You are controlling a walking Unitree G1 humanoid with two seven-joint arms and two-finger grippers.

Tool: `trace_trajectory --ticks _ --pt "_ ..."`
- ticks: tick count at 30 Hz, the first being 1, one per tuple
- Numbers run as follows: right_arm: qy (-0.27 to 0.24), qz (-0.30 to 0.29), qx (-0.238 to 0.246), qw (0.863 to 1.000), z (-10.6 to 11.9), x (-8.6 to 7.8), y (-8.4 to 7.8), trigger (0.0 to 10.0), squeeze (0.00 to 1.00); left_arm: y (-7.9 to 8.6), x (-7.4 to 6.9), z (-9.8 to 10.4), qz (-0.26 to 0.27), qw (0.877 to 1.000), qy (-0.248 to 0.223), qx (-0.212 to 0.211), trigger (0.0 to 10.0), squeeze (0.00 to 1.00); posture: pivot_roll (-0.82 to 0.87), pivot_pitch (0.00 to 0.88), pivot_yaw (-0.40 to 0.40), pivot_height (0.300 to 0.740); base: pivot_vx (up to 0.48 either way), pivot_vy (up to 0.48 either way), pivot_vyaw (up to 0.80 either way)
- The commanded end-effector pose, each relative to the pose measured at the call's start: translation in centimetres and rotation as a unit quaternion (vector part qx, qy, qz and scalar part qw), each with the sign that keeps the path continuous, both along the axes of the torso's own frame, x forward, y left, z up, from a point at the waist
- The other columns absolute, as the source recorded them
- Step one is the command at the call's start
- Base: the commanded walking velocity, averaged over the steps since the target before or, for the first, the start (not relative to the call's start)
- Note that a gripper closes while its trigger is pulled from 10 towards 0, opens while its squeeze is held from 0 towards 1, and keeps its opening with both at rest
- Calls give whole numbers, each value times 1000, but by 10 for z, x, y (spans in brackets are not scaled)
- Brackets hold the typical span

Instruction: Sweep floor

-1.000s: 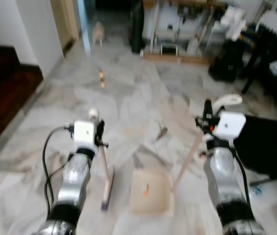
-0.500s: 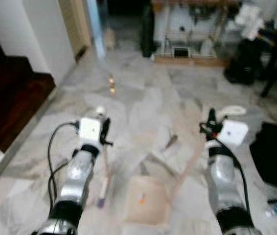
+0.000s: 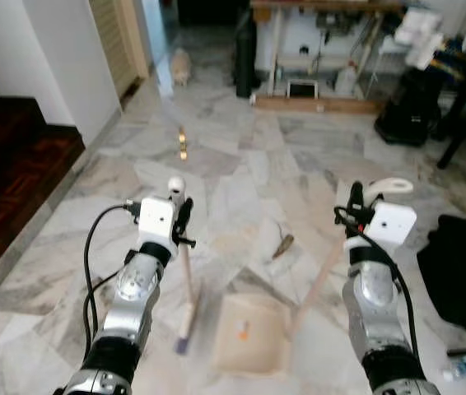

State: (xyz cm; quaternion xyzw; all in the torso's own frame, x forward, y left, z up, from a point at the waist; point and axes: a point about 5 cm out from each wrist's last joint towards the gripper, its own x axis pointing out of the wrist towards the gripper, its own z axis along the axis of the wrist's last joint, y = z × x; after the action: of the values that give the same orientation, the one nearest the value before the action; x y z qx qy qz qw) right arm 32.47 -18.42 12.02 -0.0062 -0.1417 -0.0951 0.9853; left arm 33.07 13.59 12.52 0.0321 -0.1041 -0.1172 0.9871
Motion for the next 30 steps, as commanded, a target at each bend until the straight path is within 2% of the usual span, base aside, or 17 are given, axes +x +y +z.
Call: trace_trajectory --ticks 1,8,14,19,26,30 --pt "-33 9 3 999 15 5 6 10000 0 2 5 14 5 1000 -27 6 10000 0 99 0 1 740 322 0 0" --pt "-41 -2 -2 999 21 6 -3 10000 0 1 10 19 11 999 -30 1 10000 0 88 0 -7 740 318 0 0" --pt "-73 1 -13 997 42 7 -7 10000 0 5 10 20 26 999 -37 -4 10000 0 92 0 -45 740 319 0 0" --pt "-88 17 -23 996 55 9 -8 10000 0 13 7 19 53 998 -41 -10 10000 0 93 0 -72 740 320 0 0" --pt "-93 11 -33 995 63 5 -17 10000 0 17 5 14 56 998 -35 -7 10000 0 62 0 -67 740 320 0 0" --pt "-95 13 -34 995 67 2 -16 10000 0 20 6 16 56 998 -36 -2 10000 0 48 0 -46 740 319 0 0"
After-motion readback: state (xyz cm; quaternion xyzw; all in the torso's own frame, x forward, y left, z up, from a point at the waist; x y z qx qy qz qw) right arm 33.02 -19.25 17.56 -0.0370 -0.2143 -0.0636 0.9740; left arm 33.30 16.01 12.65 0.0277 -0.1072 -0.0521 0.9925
